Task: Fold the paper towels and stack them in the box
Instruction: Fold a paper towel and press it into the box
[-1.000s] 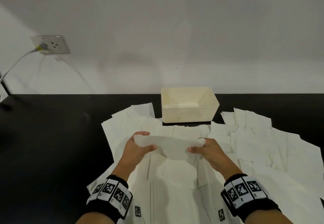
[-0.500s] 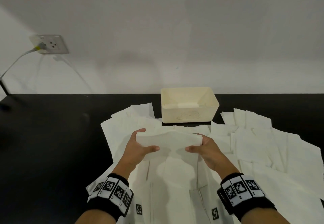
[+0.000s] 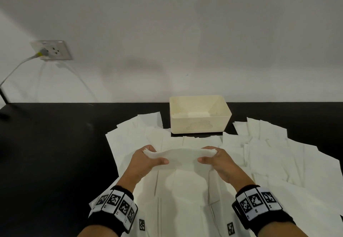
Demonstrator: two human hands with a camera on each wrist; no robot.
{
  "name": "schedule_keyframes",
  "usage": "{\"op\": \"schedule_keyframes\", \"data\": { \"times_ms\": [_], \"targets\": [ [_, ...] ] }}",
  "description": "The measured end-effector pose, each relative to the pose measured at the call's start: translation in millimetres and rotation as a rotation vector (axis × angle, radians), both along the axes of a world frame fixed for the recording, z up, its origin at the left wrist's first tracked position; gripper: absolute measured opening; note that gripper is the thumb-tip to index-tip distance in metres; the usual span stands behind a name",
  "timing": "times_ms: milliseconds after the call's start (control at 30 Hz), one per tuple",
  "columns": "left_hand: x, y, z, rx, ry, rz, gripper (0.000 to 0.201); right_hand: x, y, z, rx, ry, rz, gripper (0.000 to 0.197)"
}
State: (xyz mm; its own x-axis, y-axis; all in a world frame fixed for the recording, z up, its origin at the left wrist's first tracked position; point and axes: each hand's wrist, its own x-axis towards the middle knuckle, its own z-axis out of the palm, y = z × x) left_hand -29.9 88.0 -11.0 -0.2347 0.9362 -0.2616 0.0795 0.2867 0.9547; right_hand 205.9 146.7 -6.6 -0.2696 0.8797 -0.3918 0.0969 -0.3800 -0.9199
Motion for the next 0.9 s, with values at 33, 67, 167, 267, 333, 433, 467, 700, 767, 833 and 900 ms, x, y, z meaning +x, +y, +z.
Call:
{"op": "schedule_keyframes", "data": {
  "times_ms": [33,67,167,267,333,433,467,700,767,833,900],
  "targets": [
    [-1,0,-1,0.001,0.005,0.000,0.055,1,0,-1,-0.011,0.023,0.007,0.032],
    [0,0,-1,0.007,0.003,0.004,0.060,1,-2,-2,-0.020,0.044,0.010,0.036],
    [5,2,0,0.030,-0.014,0.034,0.073,-7,-9,-7,-0.032,0.071,0.005,0.042],
    [10,3,1,0.060,-0.008,0.063,0.071,-9,-7,-6,-0.026,0.104,-0.008,0.040],
    [8,3,-1,0.050,-0.001,0.082,0.067,-7,-4,-4,-0.021,0.084,-0.023,0.039],
    [1,0,-3,0.018,-0.036,0.036,0.056,-5,-3,-4,-0.024,0.018,0.003,0.032],
    [-2,-2,-3,-0.006,-0.042,-0.003,0.054,-4,-3,-4,-0.022,0.005,0.001,0.029],
    [-8,13,26,-0.071,-0.061,-0.042,0.025,9,21,27,0.049,0.002,-0.041,0.024],
    [-6,33,45,-0.025,-0.050,0.010,0.022,7,41,46,0.120,-0.014,-0.103,0.027],
    [-2,61,65,0.026,-0.032,0.055,0.027,7,67,69,0.205,-0.096,-0.197,0.034],
    [6,91,84,0.090,0.067,0.097,0.034,7,95,92,0.286,-0.193,-0.255,0.044]
  ]
}}
